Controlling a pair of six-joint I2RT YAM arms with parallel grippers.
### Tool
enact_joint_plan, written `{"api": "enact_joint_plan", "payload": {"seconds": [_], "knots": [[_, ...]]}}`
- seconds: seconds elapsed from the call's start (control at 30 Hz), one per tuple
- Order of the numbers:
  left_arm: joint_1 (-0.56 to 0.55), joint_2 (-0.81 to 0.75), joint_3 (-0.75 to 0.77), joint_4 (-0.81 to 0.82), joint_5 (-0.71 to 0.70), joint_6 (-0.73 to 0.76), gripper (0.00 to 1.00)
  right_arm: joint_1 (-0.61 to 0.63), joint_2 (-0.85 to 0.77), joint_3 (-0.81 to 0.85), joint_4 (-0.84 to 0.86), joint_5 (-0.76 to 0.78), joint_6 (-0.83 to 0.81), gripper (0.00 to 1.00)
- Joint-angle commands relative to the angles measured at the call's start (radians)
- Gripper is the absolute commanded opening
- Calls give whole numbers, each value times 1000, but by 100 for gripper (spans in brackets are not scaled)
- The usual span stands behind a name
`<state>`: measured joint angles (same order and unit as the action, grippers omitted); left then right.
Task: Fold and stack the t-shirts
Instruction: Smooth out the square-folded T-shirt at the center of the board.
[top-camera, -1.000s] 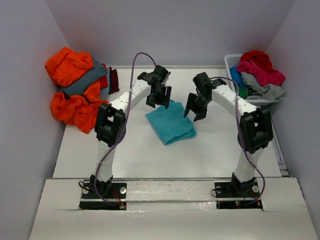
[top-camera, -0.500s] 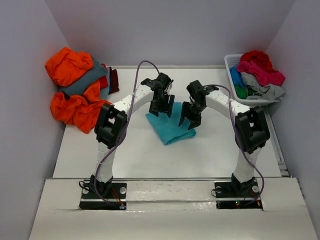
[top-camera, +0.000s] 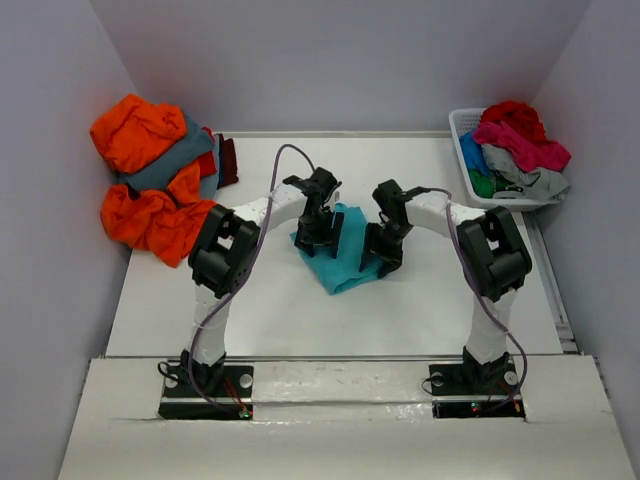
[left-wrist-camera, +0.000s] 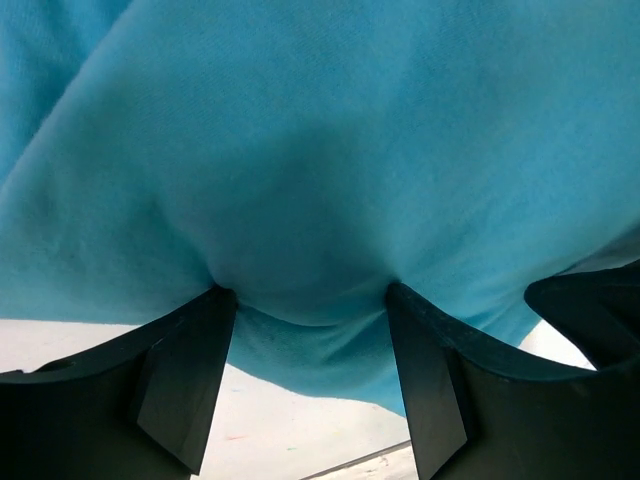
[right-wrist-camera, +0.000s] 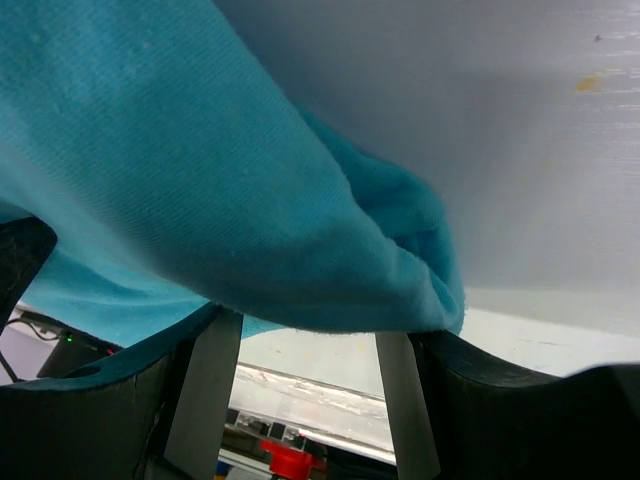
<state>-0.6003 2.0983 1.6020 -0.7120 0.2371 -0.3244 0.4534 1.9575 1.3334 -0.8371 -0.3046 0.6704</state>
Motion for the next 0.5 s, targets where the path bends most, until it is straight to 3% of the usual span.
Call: {"api": "enact_joint_plan", "payload": {"seconds": [0.0, 0.27, 0.47], "knots": [[-3, -40, -48, 17, 41, -15, 75, 10, 41, -40, 62, 2, -5, 61], [22, 18, -30, 16, 62, -2, 75, 10, 92, -33, 73, -2, -18, 61], [76, 84, 62, -6, 50, -2, 75, 10, 119, 78, 32, -14, -58, 61]]}}
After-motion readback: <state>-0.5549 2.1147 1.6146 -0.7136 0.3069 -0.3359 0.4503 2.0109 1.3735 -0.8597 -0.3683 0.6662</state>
